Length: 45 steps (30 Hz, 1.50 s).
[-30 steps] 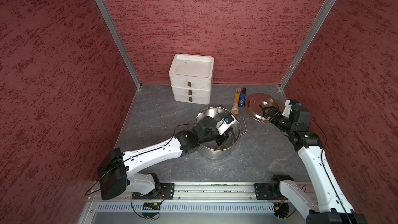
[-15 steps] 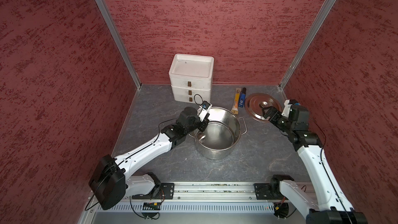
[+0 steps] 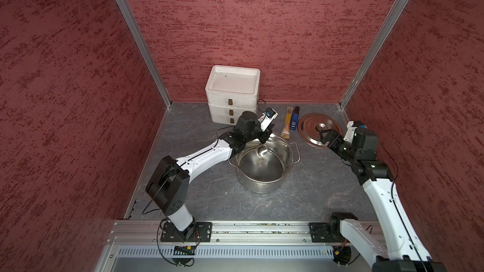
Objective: Stir the soup with a spoon
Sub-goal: Stir the soup in the pan with a stick.
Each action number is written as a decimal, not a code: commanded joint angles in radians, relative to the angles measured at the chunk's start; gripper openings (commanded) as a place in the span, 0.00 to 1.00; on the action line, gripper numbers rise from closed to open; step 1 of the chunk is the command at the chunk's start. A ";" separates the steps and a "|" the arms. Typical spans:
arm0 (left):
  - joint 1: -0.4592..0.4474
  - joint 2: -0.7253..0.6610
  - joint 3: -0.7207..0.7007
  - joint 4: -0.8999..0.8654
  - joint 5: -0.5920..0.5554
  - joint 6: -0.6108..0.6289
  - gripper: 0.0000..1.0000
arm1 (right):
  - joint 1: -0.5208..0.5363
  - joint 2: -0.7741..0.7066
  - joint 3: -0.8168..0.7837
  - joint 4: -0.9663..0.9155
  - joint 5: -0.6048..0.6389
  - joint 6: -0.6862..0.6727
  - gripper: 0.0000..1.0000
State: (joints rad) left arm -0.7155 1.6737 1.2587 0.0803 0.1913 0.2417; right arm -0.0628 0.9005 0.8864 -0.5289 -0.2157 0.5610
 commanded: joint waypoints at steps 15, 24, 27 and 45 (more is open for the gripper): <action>-0.261 -0.067 -0.050 0.030 0.008 -0.041 0.00 | -0.006 -0.024 -0.008 0.013 0.013 0.008 0.97; -0.315 -0.346 -0.304 -0.098 -0.175 -0.085 0.00 | -0.005 -0.009 -0.029 0.037 -0.001 0.017 0.97; -0.290 -0.431 -0.355 -0.155 -0.209 -0.078 0.00 | -0.006 0.002 -0.025 0.048 -0.007 0.021 0.97; 0.035 -0.306 -0.254 -0.085 -0.103 0.059 0.00 | -0.005 0.037 0.023 0.050 -0.017 0.014 0.97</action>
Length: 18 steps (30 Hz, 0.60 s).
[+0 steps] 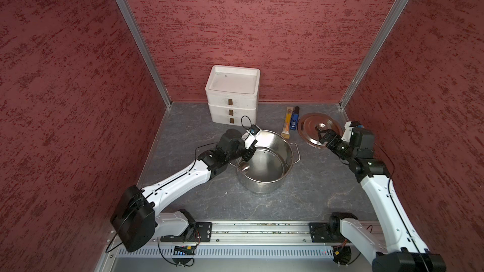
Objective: Stir the soup with a spoon
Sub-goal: Stir the soup in the pan with a stick.
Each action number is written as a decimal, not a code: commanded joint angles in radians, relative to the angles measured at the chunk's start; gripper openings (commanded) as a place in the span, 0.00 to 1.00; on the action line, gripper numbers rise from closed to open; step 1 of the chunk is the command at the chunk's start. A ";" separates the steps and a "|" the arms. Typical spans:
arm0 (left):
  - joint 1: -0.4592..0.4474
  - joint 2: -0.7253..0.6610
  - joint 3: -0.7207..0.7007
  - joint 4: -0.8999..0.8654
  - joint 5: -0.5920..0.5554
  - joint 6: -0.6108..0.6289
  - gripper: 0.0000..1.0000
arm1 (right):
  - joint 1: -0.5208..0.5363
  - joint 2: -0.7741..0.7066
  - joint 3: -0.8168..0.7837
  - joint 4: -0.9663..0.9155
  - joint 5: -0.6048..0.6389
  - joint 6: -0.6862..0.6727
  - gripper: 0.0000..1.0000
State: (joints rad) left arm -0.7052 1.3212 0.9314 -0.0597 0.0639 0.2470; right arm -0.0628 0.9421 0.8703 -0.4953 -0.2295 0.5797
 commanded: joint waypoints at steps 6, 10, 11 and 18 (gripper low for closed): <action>0.044 0.180 0.190 0.087 0.068 0.103 0.00 | -0.006 -0.029 0.032 -0.005 0.016 -0.007 0.97; 0.038 0.255 0.252 0.108 0.122 0.104 0.00 | -0.006 -0.034 0.032 -0.011 0.021 -0.007 0.97; 0.033 0.270 0.268 0.114 0.136 0.104 0.00 | -0.005 -0.034 0.032 -0.012 0.022 -0.008 0.97; -0.048 0.360 0.374 0.141 0.185 0.106 0.00 | -0.006 -0.018 0.031 0.005 0.017 -0.003 0.97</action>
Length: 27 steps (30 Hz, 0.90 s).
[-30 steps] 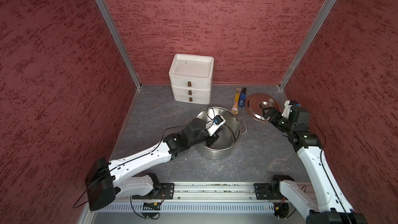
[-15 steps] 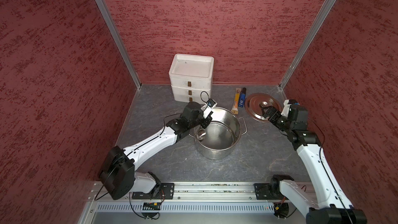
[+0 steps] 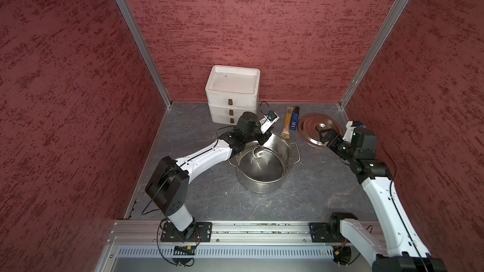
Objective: Stir the soup with a spoon
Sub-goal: Stir the soup in the pan with a stick.
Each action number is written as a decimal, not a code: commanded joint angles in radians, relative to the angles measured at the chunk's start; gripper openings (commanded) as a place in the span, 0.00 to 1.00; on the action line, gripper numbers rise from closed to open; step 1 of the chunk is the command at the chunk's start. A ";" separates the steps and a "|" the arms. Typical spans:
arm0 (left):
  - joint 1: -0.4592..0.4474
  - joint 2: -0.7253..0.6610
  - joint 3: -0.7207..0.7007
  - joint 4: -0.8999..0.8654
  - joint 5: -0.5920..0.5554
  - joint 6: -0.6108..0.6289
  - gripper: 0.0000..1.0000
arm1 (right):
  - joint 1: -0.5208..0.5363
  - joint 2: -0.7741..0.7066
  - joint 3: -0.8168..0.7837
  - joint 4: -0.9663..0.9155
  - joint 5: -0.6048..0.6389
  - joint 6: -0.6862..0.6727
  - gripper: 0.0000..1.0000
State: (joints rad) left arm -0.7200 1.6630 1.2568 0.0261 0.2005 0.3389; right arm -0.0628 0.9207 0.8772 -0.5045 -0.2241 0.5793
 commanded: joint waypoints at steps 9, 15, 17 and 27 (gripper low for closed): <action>-0.154 0.004 0.016 0.094 0.071 0.004 0.00 | -0.005 0.007 -0.001 0.029 0.004 -0.005 0.97; -0.231 -0.079 -0.084 0.105 0.066 -0.018 0.00 | -0.005 0.013 -0.021 0.050 -0.007 0.002 0.97; -0.249 -0.120 -0.119 0.098 0.047 -0.028 0.00 | -0.005 0.016 -0.025 0.055 -0.009 0.003 0.97; -0.276 -0.352 -0.296 -0.032 0.007 -0.011 0.00 | -0.005 0.043 -0.029 0.081 -0.021 0.007 0.97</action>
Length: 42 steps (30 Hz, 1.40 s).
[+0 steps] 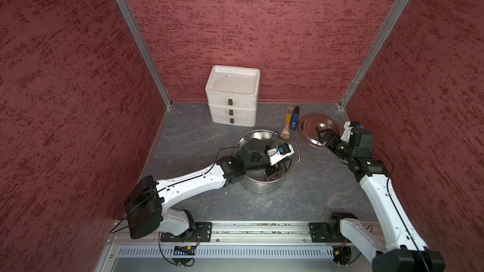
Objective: Stir the soup with a spoon
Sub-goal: Stir the soup in the pan with a stick.
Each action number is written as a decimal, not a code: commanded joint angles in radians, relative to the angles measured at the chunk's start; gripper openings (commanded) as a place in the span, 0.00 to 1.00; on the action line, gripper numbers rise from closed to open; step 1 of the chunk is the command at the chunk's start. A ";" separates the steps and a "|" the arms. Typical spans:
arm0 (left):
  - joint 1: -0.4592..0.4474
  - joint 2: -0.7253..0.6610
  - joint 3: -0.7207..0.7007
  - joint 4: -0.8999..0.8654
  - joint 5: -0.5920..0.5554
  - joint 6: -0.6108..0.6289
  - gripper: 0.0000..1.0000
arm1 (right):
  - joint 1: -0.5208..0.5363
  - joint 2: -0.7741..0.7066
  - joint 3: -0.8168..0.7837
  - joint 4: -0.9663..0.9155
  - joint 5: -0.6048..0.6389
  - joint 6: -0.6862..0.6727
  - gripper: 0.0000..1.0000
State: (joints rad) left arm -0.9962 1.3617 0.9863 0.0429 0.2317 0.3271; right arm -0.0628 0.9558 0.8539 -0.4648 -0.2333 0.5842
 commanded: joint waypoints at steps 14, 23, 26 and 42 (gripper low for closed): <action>0.264 -0.183 -0.124 -0.090 -0.034 0.023 0.00 | -0.005 0.031 0.025 0.038 -0.023 -0.001 0.97; 0.360 0.067 0.037 0.028 0.031 0.060 0.00 | -0.005 0.019 0.048 0.010 -0.012 -0.003 0.97; 0.365 0.171 0.149 0.034 0.065 0.076 0.00 | -0.006 0.009 0.057 -0.004 -0.004 -0.006 0.97; 0.155 0.376 0.370 0.071 0.158 0.047 0.00 | -0.006 -0.084 0.031 -0.065 0.039 -0.012 0.97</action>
State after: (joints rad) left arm -0.8047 1.7416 1.3403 0.0719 0.3649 0.3790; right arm -0.0628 0.8810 0.8745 -0.5175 -0.2203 0.5865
